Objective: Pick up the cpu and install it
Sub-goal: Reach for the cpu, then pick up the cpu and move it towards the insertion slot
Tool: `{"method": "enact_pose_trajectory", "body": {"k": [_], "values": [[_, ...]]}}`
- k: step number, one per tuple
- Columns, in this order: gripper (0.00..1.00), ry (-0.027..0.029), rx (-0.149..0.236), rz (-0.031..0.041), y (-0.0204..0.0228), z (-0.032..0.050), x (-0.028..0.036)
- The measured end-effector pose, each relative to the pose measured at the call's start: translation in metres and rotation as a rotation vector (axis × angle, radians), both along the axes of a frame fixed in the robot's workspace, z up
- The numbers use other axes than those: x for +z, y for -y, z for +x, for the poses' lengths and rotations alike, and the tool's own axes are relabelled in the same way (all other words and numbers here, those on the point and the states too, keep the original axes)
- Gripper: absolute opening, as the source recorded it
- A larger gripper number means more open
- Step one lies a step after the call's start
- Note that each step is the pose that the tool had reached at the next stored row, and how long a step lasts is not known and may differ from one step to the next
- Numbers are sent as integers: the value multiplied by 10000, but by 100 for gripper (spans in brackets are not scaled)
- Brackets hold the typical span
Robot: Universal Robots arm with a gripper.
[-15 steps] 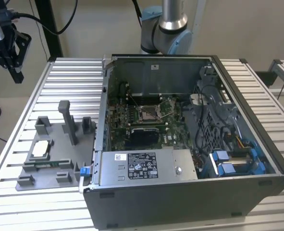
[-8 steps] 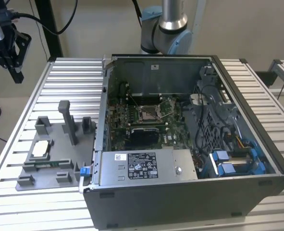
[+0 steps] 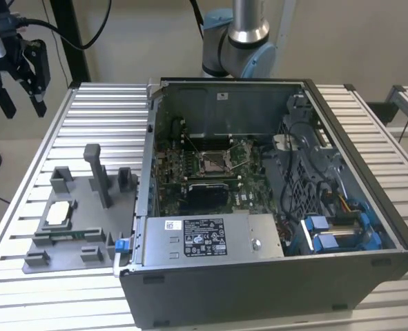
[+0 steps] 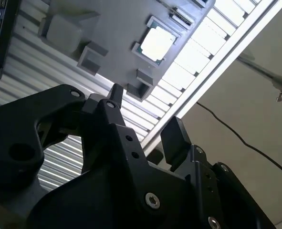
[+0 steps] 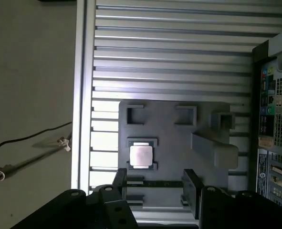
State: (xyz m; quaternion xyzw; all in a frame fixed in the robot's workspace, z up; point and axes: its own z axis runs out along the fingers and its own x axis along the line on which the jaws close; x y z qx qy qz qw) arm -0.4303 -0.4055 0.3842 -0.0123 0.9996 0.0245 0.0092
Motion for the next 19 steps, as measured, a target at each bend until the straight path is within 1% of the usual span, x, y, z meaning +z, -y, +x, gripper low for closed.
{"method": "enact_pose_trajectory", "body": {"k": [9,13,19], "values": [[100,0,0,0,0,-1,-7],[100,-1,0,0,0,-1,-49],[100,0,-1,0,0,-3,-146]]}}
